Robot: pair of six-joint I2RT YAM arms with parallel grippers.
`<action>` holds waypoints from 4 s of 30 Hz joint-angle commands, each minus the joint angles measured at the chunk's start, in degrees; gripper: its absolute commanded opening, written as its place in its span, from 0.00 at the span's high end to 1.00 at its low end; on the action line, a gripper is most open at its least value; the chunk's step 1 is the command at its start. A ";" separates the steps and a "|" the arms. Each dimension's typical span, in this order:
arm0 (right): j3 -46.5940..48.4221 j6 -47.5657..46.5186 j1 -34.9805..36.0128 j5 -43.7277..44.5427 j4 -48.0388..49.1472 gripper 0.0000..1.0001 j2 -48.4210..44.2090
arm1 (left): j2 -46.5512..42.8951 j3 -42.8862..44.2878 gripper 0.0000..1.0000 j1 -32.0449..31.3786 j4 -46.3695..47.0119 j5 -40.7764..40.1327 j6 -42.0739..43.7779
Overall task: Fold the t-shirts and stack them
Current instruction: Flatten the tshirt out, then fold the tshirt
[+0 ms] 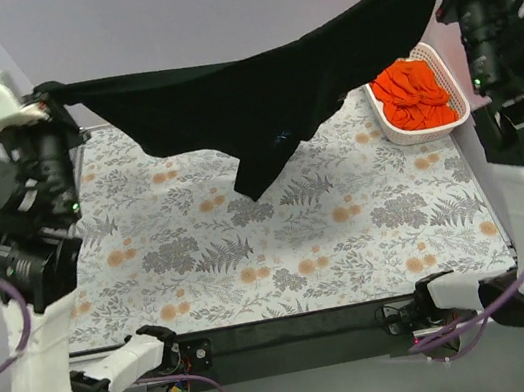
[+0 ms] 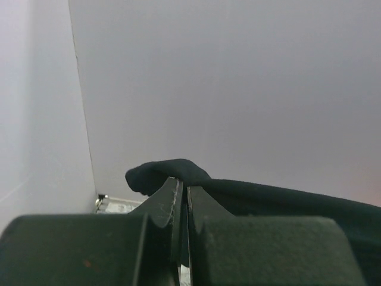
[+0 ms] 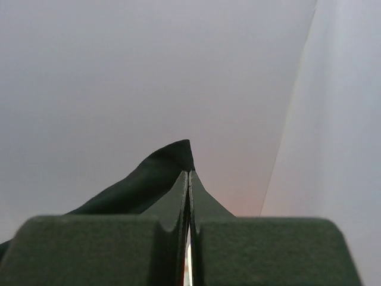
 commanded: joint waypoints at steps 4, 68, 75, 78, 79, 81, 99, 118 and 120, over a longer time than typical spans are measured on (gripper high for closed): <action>-5.21 -3.82 -0.18 -0.93 6.22 0.99 -12.13 | -10.79 2.31 1.00 0.33 -1.19 7.23 4.09; -24.02 -5.84 -0.62 3.63 18.36 0.99 36.03 | 57.06 -10.08 1.00 20.72 12.26 22.96 -4.25; -27.89 -4.70 0.61 6.18 13.26 0.99 29.96 | 56.62 -10.17 1.00 21.07 9.80 23.76 -5.13; -28.25 -3.21 1.23 6.98 8.88 0.99 26.98 | 55.92 -10.96 1.00 21.16 9.09 23.67 -5.57; -28.51 -2.94 1.23 6.98 7.99 0.99 26.53 | 55.74 -11.22 1.00 21.16 9.09 23.67 -5.66; -28.95 -2.32 1.58 7.94 6.23 0.99 25.65 | 55.30 -11.49 1.00 21.16 8.65 23.76 -5.84; -32.20 12.79 3.86 12.51 -18.20 0.99 18.97 | 50.38 -15.27 1.00 21.69 6.89 23.41 -5.49; -39.24 19.65 4.83 6.28 -23.66 0.99 14.31 | 47.12 -15.97 1.00 21.77 3.47 20.86 1.01; -39.76 20.09 4.83 6.01 -24.10 0.99 14.57 | 46.60 -15.97 1.00 21.77 2.77 20.24 2.85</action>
